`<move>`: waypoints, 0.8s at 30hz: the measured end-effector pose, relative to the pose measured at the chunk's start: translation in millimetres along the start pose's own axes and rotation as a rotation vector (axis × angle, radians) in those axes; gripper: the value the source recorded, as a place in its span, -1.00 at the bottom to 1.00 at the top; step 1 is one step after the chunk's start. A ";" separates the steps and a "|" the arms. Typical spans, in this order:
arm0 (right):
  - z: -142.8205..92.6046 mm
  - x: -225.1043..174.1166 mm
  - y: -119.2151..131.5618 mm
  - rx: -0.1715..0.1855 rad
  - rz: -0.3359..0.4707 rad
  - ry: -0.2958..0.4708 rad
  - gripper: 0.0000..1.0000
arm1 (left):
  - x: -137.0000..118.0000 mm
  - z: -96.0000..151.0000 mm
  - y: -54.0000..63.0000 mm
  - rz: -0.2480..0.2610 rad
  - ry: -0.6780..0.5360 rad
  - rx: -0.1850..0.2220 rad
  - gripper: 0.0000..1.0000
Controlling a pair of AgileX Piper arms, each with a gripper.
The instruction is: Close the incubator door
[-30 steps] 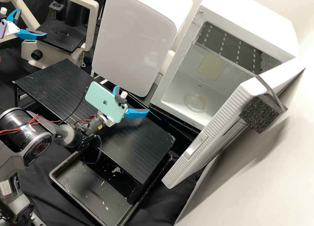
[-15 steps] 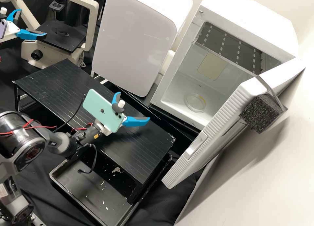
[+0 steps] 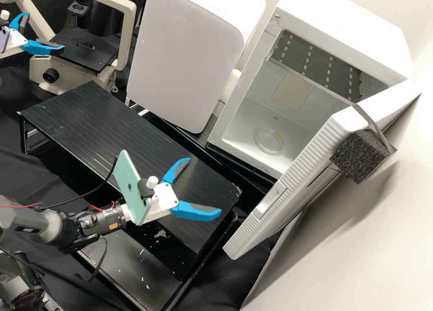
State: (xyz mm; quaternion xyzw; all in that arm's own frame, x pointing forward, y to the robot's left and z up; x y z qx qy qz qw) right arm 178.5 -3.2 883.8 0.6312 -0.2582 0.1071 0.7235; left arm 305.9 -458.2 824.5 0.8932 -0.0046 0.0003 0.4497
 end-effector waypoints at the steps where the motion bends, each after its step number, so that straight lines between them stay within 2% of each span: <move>1: 1.9 -0.8 2.8 -0.010 0.018 -0.016 1.00 | 0.0 0.0 0.0 0.000 0.000 0.000 1.00; 10: 22.6 -1.6 20.9 -0.068 0.136 -0.171 1.00 | 0.0 0.0 0.0 0.000 0.000 0.000 1.00; 15: 28.4 2.3 26.0 -0.057 0.176 -0.222 1.00 | 0.0 0.0 0.0 0.000 0.000 0.000 1.00; 24: 40.1 34.6 14.1 -0.076 0.145 -0.279 1.00 | 0.0 0.0 0.0 0.000 0.000 0.000 1.00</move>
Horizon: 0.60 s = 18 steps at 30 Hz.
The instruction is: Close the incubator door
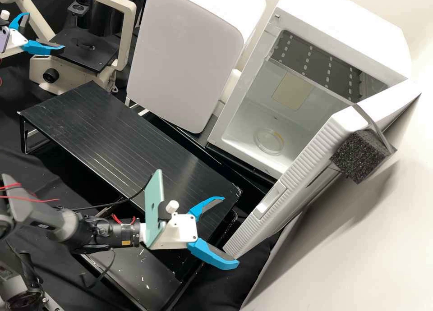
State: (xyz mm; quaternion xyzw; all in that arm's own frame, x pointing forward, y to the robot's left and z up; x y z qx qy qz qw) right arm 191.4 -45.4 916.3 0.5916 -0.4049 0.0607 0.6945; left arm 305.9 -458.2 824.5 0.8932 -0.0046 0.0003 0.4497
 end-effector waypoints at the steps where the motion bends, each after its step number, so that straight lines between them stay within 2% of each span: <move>1: 0.6 3.0 -1.0 -0.002 0.000 -0.005 1.00 | 0.0 0.0 0.0 0.000 0.000 0.000 1.00; 7: 1.8 11.7 -10.5 -0.013 -0.028 -0.009 1.00 | 0.0 0.0 0.0 0.000 0.000 0.000 1.00; 11: 0.9 12.7 -12.6 0.003 -0.047 0.014 1.00 | 0.0 0.0 0.0 0.000 0.000 0.000 1.00; 18: -3.1 12.4 -14.6 0.051 -0.071 0.057 1.00 | 0.0 0.0 0.0 0.000 0.000 0.000 1.00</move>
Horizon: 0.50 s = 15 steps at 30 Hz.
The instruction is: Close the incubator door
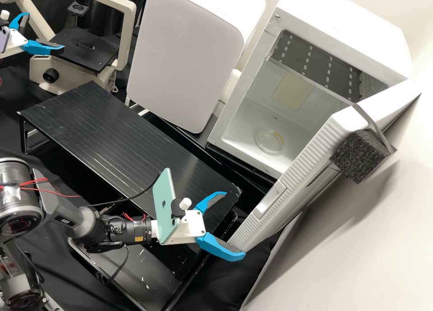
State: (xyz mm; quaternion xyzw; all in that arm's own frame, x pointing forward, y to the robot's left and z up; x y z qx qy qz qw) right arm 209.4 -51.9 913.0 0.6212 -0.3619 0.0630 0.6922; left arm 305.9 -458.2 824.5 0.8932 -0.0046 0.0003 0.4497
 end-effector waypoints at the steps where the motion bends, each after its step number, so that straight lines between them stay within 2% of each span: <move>1: -0.1 0.0 -0.1 0.005 -0.001 0.002 1.00 | 0.0 0.0 0.0 0.000 0.000 0.000 1.00; 9: -2.3 -7.1 2.4 0.063 -0.015 0.035 1.00 | 0.0 0.0 0.0 0.000 0.000 0.000 1.00; 12: -6.1 -17.0 5.7 0.093 -0.033 0.071 1.00 | 0.0 0.0 0.0 0.000 0.000 0.000 1.00; 15: -16.2 -32.2 10.0 0.129 -0.047 0.142 1.00 | 0.0 0.0 0.0 0.000 0.000 0.000 1.00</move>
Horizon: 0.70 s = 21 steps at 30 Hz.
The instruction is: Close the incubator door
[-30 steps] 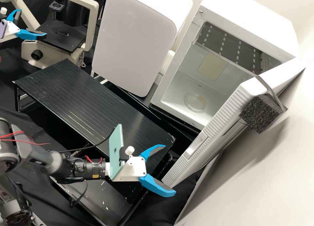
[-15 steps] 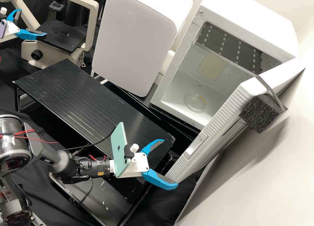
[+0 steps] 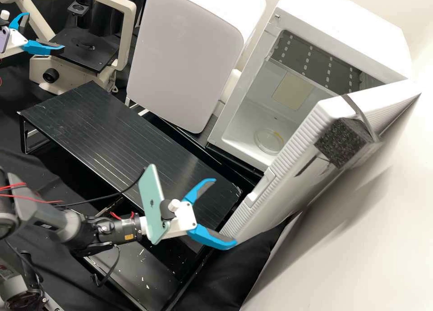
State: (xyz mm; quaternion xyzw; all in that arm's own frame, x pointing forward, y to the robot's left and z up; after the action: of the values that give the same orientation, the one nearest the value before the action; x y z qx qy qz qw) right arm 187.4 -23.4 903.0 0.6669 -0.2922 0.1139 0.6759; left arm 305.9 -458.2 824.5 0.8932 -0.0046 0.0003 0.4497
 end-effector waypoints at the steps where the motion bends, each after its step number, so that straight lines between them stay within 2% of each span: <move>1: -3.9 -5.1 0.5 0.015 -0.006 0.023 1.00 | 0.0 0.0 0.0 0.000 0.000 0.000 1.00; 3: -13.2 -13.8 1.1 0.039 -0.024 0.082 1.00 | 0.0 0.0 0.0 0.000 0.000 0.000 1.00; 6: -27.5 -25.8 1.4 0.052 -0.051 0.185 1.00 | 0.0 0.0 0.0 0.000 0.000 0.000 1.00; 8: -37.4 -34.0 -1.3 0.071 -0.095 0.265 1.00 | 0.0 0.0 0.0 0.000 0.000 0.000 1.00; 15: -61.0 -48.2 -12.8 0.136 -0.241 0.450 1.00 | 0.0 0.0 0.0 0.000 0.000 0.000 1.00; 18: -71.8 -56.2 -21.4 0.145 -0.322 0.533 1.00 | 0.0 0.0 0.0 0.000 0.000 0.000 1.00; 21: -80.1 -63.5 -25.4 0.151 -0.367 0.596 1.00 | 0.0 0.0 0.0 0.000 0.000 0.000 1.00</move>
State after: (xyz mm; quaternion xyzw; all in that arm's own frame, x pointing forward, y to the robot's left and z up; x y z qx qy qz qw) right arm 169.7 67.0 852.0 0.6939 0.0515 0.2016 0.6893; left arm 305.9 -458.2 824.5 0.8932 -0.0046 0.0003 0.4497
